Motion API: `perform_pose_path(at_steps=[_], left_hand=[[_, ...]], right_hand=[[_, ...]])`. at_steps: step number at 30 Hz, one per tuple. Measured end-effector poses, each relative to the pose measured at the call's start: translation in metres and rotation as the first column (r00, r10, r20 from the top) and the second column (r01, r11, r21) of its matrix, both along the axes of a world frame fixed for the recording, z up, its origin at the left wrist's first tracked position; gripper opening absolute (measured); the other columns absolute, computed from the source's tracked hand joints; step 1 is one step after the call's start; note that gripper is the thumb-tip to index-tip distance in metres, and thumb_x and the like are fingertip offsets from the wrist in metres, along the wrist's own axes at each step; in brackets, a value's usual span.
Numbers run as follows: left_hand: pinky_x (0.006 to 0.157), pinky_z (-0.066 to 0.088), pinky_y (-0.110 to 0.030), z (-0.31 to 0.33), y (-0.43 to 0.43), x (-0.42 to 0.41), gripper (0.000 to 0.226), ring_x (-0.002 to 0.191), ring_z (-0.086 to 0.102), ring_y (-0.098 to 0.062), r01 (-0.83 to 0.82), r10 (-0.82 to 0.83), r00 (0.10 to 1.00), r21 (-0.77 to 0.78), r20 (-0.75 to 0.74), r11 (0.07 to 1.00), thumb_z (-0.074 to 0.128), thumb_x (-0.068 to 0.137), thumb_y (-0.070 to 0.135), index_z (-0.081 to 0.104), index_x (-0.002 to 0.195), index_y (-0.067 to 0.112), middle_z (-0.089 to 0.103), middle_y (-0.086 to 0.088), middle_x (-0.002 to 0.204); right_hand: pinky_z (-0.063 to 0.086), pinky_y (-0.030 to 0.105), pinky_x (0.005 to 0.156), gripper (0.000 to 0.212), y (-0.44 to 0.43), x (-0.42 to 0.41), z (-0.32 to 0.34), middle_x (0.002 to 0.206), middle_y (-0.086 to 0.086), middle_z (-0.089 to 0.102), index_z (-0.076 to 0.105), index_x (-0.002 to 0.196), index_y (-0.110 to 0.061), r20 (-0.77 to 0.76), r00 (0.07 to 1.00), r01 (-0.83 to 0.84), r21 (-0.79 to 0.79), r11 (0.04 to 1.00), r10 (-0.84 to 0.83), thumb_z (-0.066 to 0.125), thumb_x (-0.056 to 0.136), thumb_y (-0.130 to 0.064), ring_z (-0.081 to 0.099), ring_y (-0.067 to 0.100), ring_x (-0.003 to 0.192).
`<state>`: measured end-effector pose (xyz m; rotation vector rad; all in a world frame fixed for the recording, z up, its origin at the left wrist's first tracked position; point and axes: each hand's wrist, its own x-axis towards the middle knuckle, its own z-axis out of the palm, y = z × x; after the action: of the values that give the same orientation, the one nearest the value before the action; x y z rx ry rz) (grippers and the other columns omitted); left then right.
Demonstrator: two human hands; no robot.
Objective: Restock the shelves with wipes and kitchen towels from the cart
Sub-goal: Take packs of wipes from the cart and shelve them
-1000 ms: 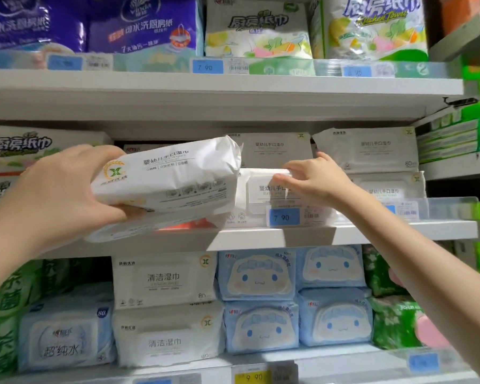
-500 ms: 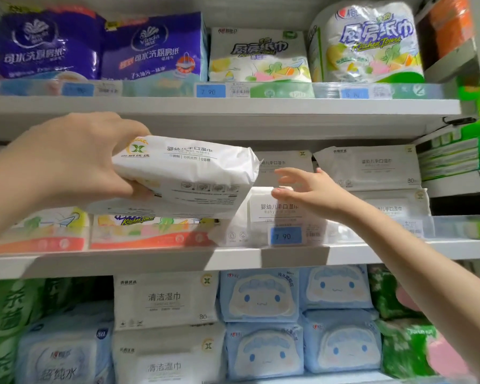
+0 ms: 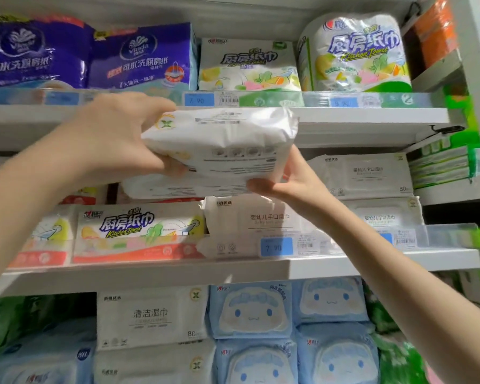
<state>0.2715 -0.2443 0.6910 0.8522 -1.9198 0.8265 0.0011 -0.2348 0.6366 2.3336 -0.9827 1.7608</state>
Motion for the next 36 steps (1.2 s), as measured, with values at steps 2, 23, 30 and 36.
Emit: perform_pose_path(at_steps=[2, 23, 30, 36], left_hand=[[0.090, 0.039, -0.033, -0.003, 0.004, -0.023, 0.083, 0.110, 0.052, -0.021, 0.139, -0.138, 0.990, 0.077, -0.020, 0.987, 0.085, 0.058, 0.042, 0.051, 0.133, 0.027, 0.057, 0.001, 0.122], [0.067, 0.037, -0.033, -0.044, -0.069, -0.113, 0.052, 0.094, 0.053, -0.021, 0.552, -0.210, 0.729, 0.379, -0.652, 0.743, 0.042, 0.090, 0.063, 0.053, 0.101, 0.013, 0.058, -0.005, 0.108], [0.072, 0.034, -0.033, -0.038, -0.078, -0.127, 0.051, 0.094, 0.050, -0.024, 0.441, -0.147, 0.787, 0.380, -0.600, 0.813, 0.043, 0.092, 0.060, 0.050, 0.099, 0.010, 0.054, -0.006, 0.104], [0.073, 0.039, -0.034, -0.037, -0.083, -0.128, 0.056, 0.098, 0.056, -0.028, 0.374, -0.118, 0.830, 0.387, -0.545, 0.843, 0.045, 0.090, 0.061, 0.054, 0.110, 0.010, 0.059, -0.008, 0.112]], right_hand=[[0.051, 0.034, 0.097, 0.103, 0.006, -0.018, -0.001, 0.127, -0.006, 0.060, 0.036, 0.142, -0.022, 0.065, 0.998, 0.025, -0.024, 0.999, -0.023, 0.081, 0.053, -0.048, 0.060, 0.007, 0.114], [0.053, 0.028, 0.086, 0.060, -0.018, -0.089, 0.021, 0.111, 0.001, 0.071, 0.063, 0.117, -0.015, 0.097, 0.955, 0.252, 0.228, 0.941, -0.279, 0.072, 0.072, -0.054, 0.067, 0.015, 0.100], [0.039, 0.028, 0.061, 0.033, -0.031, -0.088, 0.022, 0.084, 0.002, 0.059, 0.057, 0.085, -0.015, 0.149, 0.904, 0.345, 0.294, 0.891, -0.399, 0.062, 0.086, -0.048, 0.048, 0.015, 0.072], [0.045, 0.031, 0.077, 0.043, -0.041, -0.090, 0.019, 0.104, 0.002, 0.062, 0.056, 0.101, -0.016, 0.131, 0.854, 0.467, 0.237, 0.852, -0.504, 0.063, 0.083, -0.055, 0.058, 0.018, 0.095]])
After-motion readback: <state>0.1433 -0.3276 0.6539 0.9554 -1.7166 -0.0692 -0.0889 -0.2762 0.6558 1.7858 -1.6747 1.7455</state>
